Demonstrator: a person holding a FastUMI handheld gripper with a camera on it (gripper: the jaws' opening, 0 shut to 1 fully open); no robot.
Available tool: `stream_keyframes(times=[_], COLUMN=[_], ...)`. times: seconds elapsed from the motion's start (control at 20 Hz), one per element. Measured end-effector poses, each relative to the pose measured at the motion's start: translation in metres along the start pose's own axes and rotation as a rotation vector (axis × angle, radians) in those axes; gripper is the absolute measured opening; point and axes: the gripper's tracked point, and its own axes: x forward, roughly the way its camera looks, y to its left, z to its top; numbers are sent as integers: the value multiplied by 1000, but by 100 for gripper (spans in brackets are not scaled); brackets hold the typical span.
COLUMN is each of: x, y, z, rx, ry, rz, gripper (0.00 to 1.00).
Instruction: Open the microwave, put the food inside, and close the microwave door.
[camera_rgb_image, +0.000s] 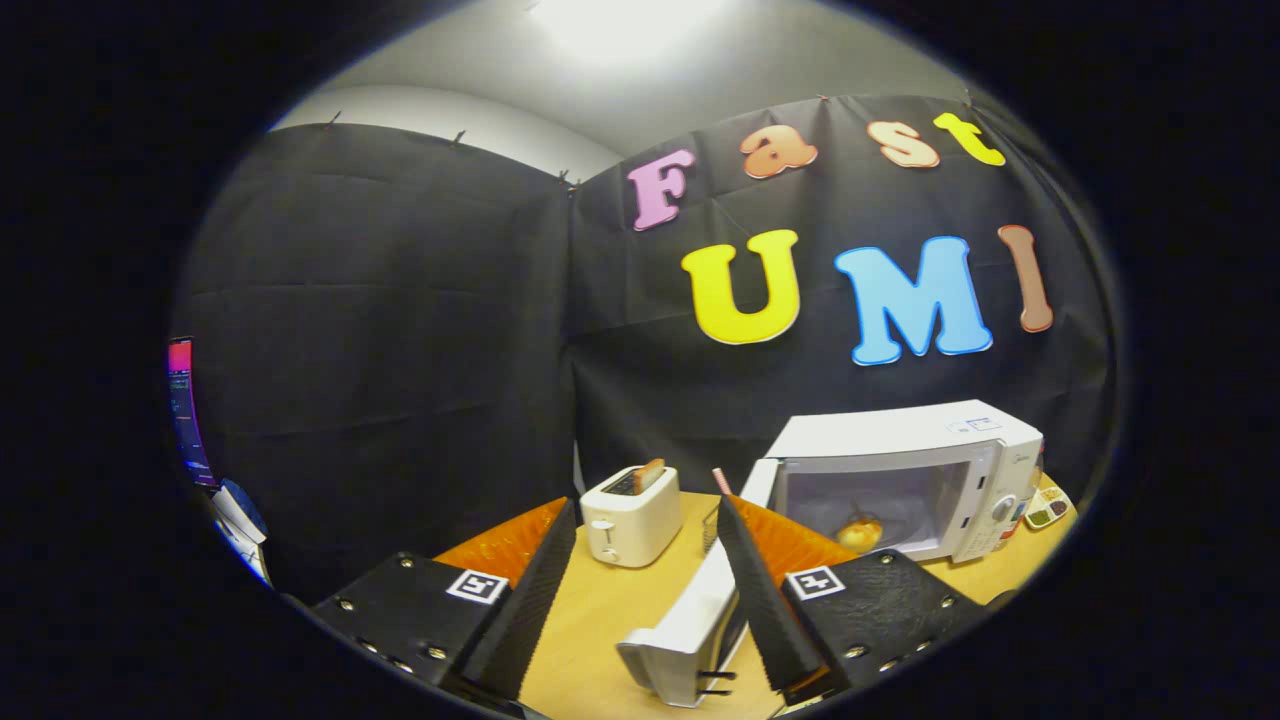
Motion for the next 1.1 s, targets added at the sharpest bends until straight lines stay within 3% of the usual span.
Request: stream_keyframes(times=[0.1, 0.2, 0.3, 0.35, 0.4, 0.45, 0.75, 0.9, 1.1], x=[3, 1, 7, 17, 7, 11, 15, 11, 2], y=[34, 51, 77, 77, 73, 74, 28, 15, -16], z=[-11, -25, -48, -64, -69, -82, -112, -111, -122], rx=[-9, -30, -26, -41, -38, -13, 40, 114, 84], ry=[34, 58, 125, 142, 172, 210, 311, 321, 346], rz=[64, 80, 159, 138, 149, 171, 65, 71, 0], gripper=[72, 15, 13, 13, 0, 0, 0, 0, 0])
